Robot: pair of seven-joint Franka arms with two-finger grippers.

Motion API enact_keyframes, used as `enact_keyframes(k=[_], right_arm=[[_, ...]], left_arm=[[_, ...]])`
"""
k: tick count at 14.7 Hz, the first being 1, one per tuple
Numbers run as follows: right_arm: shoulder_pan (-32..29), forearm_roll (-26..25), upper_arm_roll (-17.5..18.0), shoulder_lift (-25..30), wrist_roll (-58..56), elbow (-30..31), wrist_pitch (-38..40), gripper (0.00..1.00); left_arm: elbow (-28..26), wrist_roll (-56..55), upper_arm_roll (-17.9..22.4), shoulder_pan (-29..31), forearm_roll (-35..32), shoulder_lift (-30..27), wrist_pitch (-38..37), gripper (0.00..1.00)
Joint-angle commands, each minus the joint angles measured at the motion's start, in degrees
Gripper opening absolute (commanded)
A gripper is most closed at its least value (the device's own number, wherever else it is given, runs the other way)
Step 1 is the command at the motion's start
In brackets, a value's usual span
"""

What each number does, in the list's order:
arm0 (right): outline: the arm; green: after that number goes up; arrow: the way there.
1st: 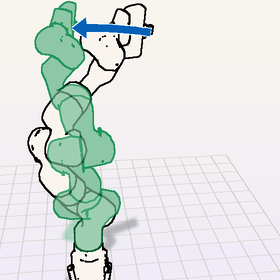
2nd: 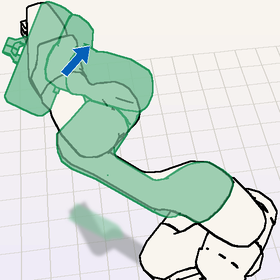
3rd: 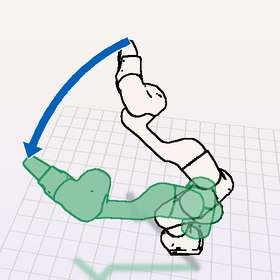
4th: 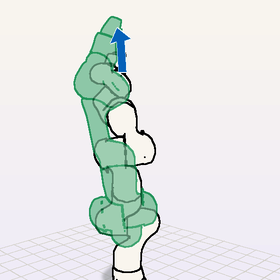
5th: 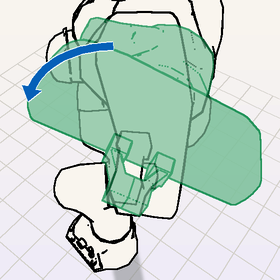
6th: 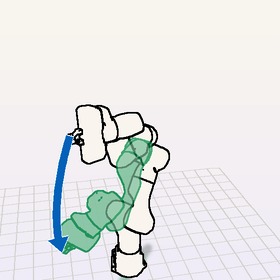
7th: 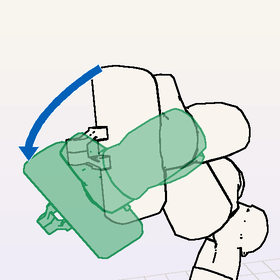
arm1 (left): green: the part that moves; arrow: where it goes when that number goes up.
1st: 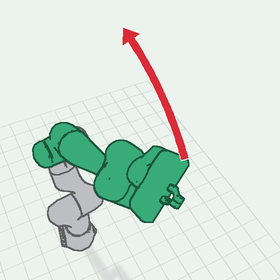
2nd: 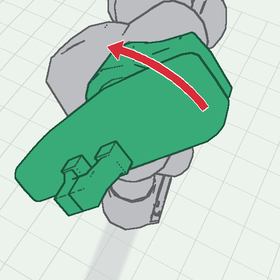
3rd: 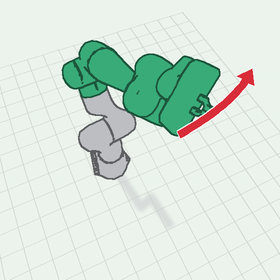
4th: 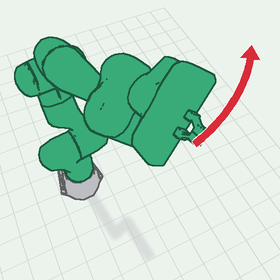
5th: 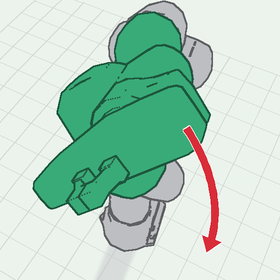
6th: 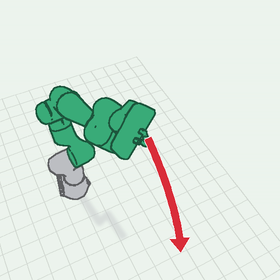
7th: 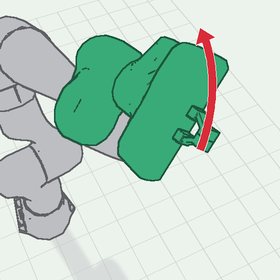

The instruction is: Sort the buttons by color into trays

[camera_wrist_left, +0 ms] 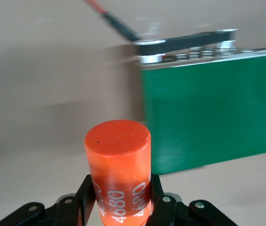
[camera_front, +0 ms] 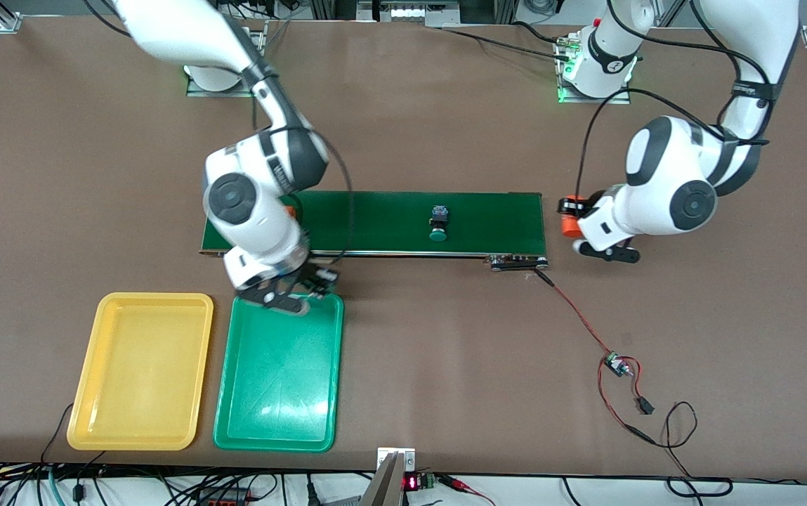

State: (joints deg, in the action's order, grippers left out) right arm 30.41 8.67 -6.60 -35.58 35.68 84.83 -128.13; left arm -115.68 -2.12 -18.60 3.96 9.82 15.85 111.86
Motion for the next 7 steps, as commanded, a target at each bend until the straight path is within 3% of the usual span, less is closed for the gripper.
enact_keyframes(k=[1,5,7], right_arm=[[-4.29,-0.85,0.62,-3.96,-5.24,-3.18,0.61,0.02],[-9.49,-0.76,0.62,-11.07,-14.03,-8.62,-0.45,0.02],[-9.76,-0.24,0.71,-11.71,-14.5,-8.81,-2.55,0.02]], left_arm=[[2.83,4.98,-1.78,-1.58,0.21,0.59,-0.42,0.16],[2.92,20.98,-4.93,-2.64,-3.93,1.2,5.62,0.17],[2.05,25.93,-6.17,-2.91,-4.63,2.51,8.1,0.17]])
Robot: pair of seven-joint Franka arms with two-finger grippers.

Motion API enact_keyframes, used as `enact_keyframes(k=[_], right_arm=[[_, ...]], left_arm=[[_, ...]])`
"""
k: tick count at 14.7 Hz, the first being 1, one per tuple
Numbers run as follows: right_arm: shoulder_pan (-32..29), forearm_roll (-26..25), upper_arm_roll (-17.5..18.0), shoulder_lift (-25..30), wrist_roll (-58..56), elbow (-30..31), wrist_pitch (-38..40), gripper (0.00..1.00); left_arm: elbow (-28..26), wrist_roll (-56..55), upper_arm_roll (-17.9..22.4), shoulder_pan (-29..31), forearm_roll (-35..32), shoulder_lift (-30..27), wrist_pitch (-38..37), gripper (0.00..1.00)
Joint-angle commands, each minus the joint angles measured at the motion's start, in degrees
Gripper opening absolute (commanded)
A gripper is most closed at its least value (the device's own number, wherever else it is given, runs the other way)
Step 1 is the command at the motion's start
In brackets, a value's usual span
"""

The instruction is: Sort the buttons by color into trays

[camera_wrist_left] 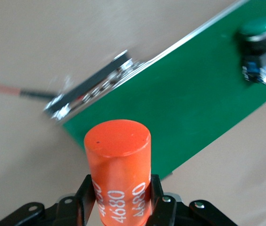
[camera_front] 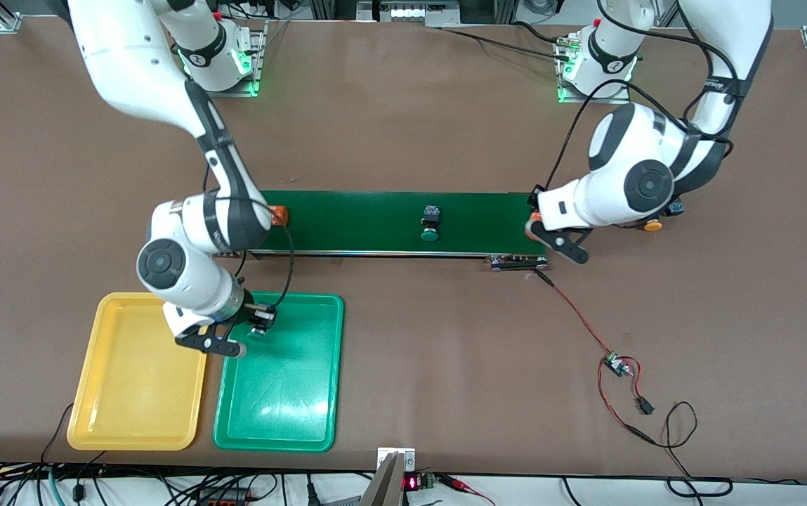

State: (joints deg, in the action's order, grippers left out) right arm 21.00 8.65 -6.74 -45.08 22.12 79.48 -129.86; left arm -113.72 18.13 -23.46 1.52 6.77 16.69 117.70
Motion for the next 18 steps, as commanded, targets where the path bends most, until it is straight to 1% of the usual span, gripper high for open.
enact_keyframes(k=[1,4,5,6,7,8,9,11,12,13,14,15,16,17,18], right_arm=[[-0.35,-0.21,0.86,-2.9,-1.02,-3.46,-1.53,0.03],[-0.7,-0.39,0.86,-5.19,-2.6,-3.11,-6.79,0.03],[-0.7,-0.65,0.86,-5.72,-2.78,-3.11,-7.6,0.08],[-0.79,-0.65,0.86,-5.81,-2.78,-3.11,-7.6,0.3],[-0.79,-0.74,0.86,-5.81,-2.78,-3.02,-7.6,0.99],[-0.96,-0.83,0.86,-5.64,-3.3,-3.02,-7.6,1.0],[-0.96,-0.74,0.77,-5.2,-3.48,-3.1,-7.52,1.0],[-0.88,-0.83,0.77,-3.62,-3.49,-3.19,-6.73,1.0],[-0.88,-0.83,0.77,-2.31,-3.48,-3.11,-4.9,1.0],[-0.62,-0.83,0.77,-0.99,-3.05,-3.11,-1.75,1.0],[-0.35,-0.83,0.94,0.5,-2.52,-3.11,0.98,1.0],[0.43,-0.83,0.94,1.82,-2.17,-3.02,3.53,1.0],[1.4,-0.83,0.94,3.05,-1.3,-2.93,6.17,1.0],[2.71,-0.83,0.94,4.55,0.02,-2.76,8.98,1.0],[3.6,-0.83,0.94,6.3,1.6,-1.8,10.83,1.0]], left_arm=[[-0.19,6.99,-1.93,-0.99,-2.81,2.55,3.57,0.17],[-0.19,14.45,-2.55,-2.92,-12.19,3.88,6.48,0.16],[-0.19,17.26,-3.69,-3.36,-14.4,3.97,6.49,0.16],[-0.19,19.46,-5.35,-3.45,-16.86,3.88,6.49,0.14],[-0.19,20.7,-6.41,-3.45,-20.27,3.97,6.49,0.13],[-0.36,21.85,-7.47,-3.45,-22.74,3.97,6.4,0.14],[-0.8,23.08,-8.35,-3.45,-23.46,3.97,6.4,0.14],[-2.03,23.35,-10.37,-3.54,-23.47,3.97,6.57,0.21],[-2.3,23.27,-11.16,-3.63,-23.56,4.06,6.57,0.23],[-2.56,23.26,-11.34,-4.15,-23.56,4.06,6.57,0.24],[-3.17,22.83,-11.34,-4.24,-24.26,4.14,6.57,0.27],[-3.27,22.56,-11.26,-4.25,-25.66,4.84,6.66,0.38],[-3.09,22.56,-11.26,-4.16,-27.15,5.46,6.92,0.66],[-3.18,22.74,-11.26,-3.81,-27.95,5.46,8.06,1.0],[-3.18,22.65,-11.26,-3.81,-27.95,5.11,8.07,1.0]])
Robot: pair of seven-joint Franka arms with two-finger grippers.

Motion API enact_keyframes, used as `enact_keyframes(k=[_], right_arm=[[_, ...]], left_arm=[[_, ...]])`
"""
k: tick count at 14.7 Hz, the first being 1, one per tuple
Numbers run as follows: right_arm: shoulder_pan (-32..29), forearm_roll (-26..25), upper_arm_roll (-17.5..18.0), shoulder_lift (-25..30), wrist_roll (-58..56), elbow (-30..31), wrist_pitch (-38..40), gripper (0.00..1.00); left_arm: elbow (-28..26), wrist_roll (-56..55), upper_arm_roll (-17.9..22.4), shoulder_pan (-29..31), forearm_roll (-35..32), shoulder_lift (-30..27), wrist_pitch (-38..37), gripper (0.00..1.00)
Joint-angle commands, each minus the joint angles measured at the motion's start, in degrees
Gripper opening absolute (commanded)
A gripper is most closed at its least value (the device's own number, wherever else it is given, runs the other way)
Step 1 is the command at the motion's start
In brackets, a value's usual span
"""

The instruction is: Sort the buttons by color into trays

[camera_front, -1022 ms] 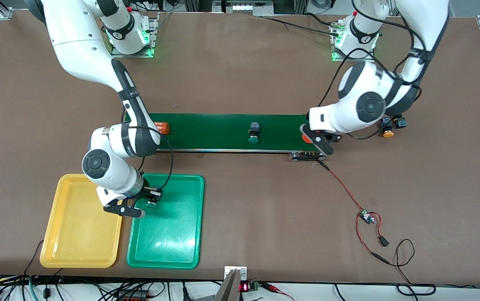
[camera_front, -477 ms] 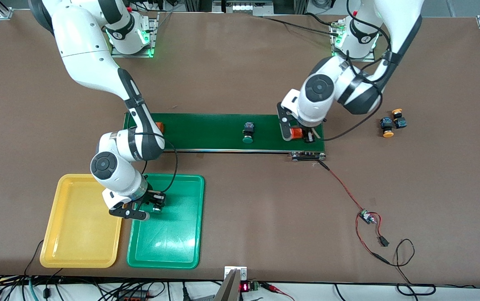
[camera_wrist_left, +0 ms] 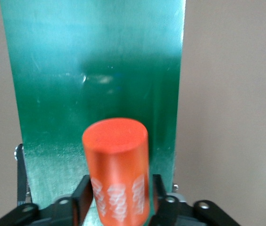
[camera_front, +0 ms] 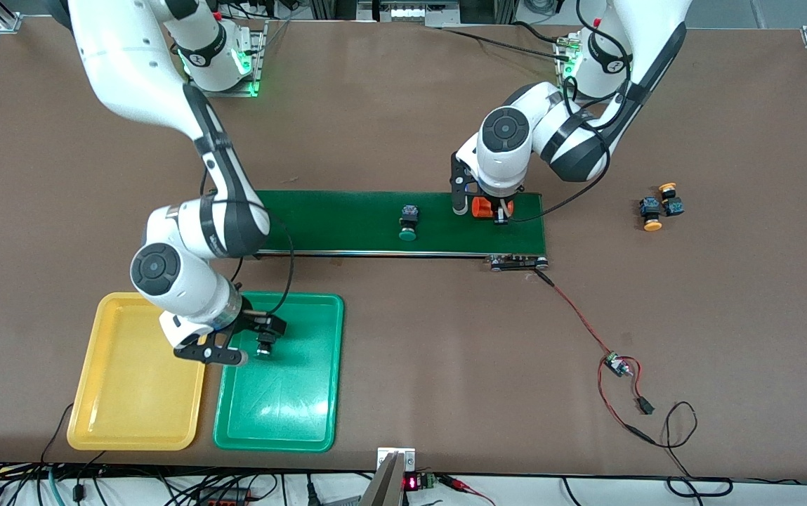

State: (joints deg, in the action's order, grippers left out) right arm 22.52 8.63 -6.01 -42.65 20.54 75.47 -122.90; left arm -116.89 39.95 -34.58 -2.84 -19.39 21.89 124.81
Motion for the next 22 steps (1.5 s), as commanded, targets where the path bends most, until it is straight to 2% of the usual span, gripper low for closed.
enact_keyframes(k=[1,4,9,12,14,19,22], right_arm=[[3.04,-0.81,0.3,5.28,4.41,2.92,4.5,1.0],[7.17,-0.81,0.3,9.5,6.96,6.52,6.97,1.0],[14.2,-0.81,0.38,16.89,15.21,15.4,7.06,1.0],[19.2,-0.81,0.21,18.04,21.01,18.65,6.54,1.0],[21.32,-0.9,0.3,17.87,23.49,19.1,6.09,1.0],[23.27,-0.55,0.38,15.33,23.93,20.33,4.61,1.0],[23.79,-0.54,0.38,12.6,23.85,20.24,2.06,1.0]], left_arm=[[-0.01,0.83,-0.14,0.73,-1.79,-0.79,0.88,1.0],[0.6,0.56,0.39,1.43,-1.53,-3.52,-0.35,1.0],[0.96,-3.19,0.83,9.41,-0.83,-10.54,-8.51,1.0],[0.96,-10.84,5.82,10.22,-0.65,-13.8,-10.02,1.0],[1.83,-16.63,10.04,10.31,3.54,-14.33,-10.11,1.0],[2.54,-32.55,21.2,10.48,10.33,-14.25,-9.93,1.0],[2.1,-34.5,27.35,10.84,10.25,-13.02,-9.85,1.0]])
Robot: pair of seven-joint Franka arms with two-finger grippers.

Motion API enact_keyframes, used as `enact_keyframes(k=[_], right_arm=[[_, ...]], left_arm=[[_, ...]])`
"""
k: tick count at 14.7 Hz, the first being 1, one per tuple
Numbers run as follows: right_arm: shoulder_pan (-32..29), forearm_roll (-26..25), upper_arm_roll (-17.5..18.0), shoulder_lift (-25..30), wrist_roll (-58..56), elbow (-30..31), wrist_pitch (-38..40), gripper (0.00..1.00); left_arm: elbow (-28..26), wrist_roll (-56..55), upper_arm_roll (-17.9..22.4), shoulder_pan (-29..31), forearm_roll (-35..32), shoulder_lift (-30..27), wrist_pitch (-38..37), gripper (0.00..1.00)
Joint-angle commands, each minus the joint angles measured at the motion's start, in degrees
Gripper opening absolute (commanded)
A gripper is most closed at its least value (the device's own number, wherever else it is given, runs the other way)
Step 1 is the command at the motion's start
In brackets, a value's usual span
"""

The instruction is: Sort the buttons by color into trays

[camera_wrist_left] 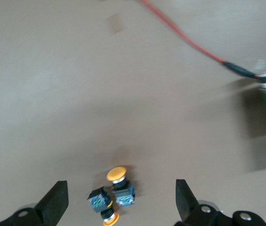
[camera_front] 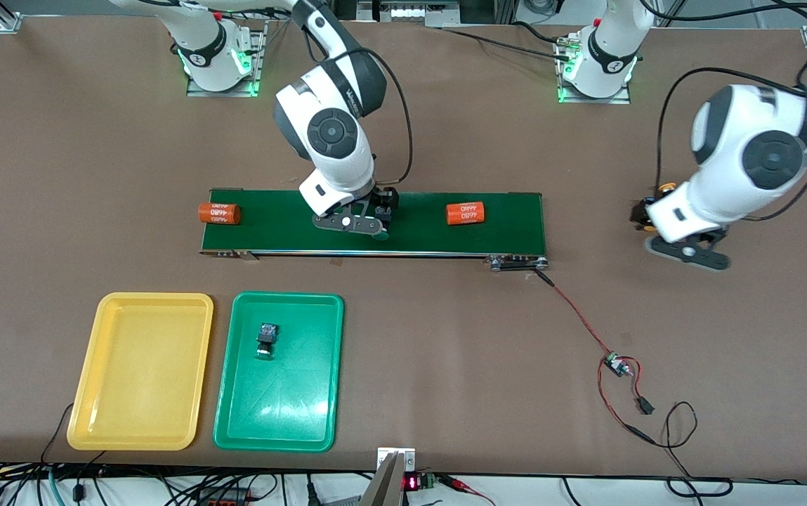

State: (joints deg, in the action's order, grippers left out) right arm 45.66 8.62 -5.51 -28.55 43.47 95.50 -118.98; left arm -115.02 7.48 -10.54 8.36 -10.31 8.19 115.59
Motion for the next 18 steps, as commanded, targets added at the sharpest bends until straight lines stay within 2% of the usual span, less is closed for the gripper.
enact_keyframes(k=[1,6,7,8,9,11,13,16,18], right_arm=[[0.83,-0.54,-0.12,-2.2,0.92,0.22,-2.31,1.0],[1.19,-0.01,-0.03,-4.93,0.83,-0.05,-3.63,1.0],[1.1,-0.01,-0.03,-5.02,0.74,-0.05,-3.98,0.97],[0.75,0.08,-0.03,-5.37,0.74,-0.13,-3.98,0.89],[0.48,0.08,-0.03,-5.55,0.57,-0.14,-3.98,0.77],[-0.48,0.34,-0.03,-5.55,0.74,-0.05,-3.81,0.39],[-0.84,0.34,-0.03,-5.55,0.65,-0.13,-3.46,0.2],[-1.27,0.34,-0.12,-5.46,0.39,-1.01,-3.55,0.06],[-1.45,0.34,-0.29,-5.37,0.13,-2.76,-3.37,0.05]], left_arm=[[0.14,-1.86,5.08,-0.36,1.17,1.73,-0.63,1.0],[-3.98,-1.94,7.73,1.66,1.43,5.16,0.51,1.0],[-4.25,-1.94,7.73,3.06,2.04,6.38,0.6,1.0],[-4.34,-1.94,7.73,3.59,4.14,7.44,0.6,1.0],[-4.34,-1.68,7.91,4.03,6.16,8.49,0.77,1.0],[-6.26,-1.24,7.99,4.48,6.7,9.82,3.74,1.0],[-11.17,-1.15,7.99,4.65,6.71,10.09,10.58,1.0],[-14.26,-1.15,7.99,4.65,6.88,10.44,11.94,0.97],[-14.8,-1.15,7.99,4.65,6.88,11.22,11.85,0.95]])
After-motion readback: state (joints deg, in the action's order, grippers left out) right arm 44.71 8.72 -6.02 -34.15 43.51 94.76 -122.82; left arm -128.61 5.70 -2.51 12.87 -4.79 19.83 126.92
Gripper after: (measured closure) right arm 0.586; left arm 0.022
